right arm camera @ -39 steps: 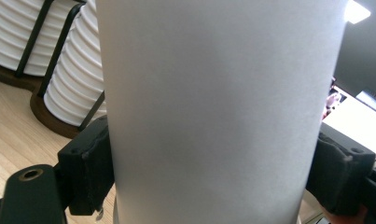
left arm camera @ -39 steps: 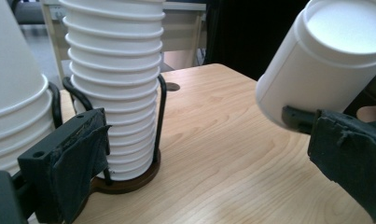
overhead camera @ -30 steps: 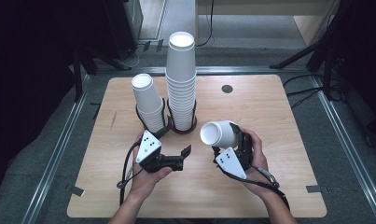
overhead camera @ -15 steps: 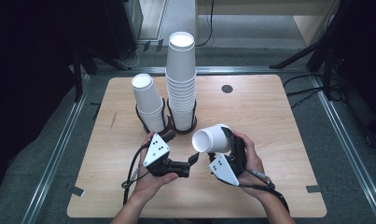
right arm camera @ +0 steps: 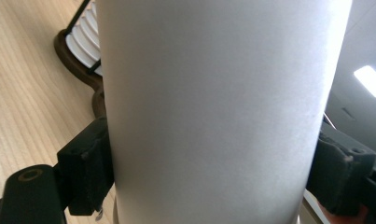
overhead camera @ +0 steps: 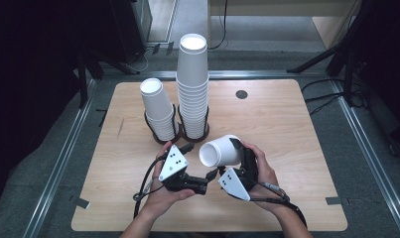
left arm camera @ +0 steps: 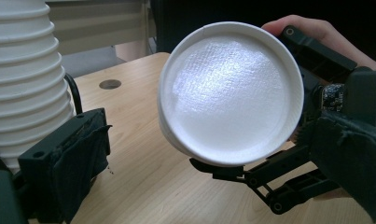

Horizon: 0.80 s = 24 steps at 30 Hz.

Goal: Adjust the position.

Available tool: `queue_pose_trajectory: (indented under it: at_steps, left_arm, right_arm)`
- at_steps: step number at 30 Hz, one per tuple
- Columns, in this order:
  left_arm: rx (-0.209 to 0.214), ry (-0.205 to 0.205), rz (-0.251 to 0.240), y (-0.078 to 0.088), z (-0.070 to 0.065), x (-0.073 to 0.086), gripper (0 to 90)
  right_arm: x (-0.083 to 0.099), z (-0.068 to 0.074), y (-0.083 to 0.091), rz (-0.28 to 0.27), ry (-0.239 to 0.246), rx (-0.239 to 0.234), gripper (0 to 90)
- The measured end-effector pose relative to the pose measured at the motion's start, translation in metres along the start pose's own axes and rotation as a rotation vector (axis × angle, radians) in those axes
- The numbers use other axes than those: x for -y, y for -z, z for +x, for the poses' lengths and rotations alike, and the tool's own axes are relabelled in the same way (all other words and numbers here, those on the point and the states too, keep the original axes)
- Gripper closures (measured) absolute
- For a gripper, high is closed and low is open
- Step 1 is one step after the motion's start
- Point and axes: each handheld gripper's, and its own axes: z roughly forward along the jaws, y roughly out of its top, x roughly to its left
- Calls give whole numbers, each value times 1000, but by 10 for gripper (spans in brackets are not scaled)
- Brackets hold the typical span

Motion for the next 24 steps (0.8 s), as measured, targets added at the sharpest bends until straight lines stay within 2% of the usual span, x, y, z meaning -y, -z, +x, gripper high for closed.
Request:
queue_pose_trajectory:
  at_steps: [14, 24]
  left_arm:
    - [26, 4, 5, -1, -2, 0, 0]
    - [32, 8, 9, -1, -3, 0, 47]
  right_arm:
    - [-7, 7, 3, -34, 11, -38, 143]
    - [-9, 10, 5, -52, 18, -65, 143]
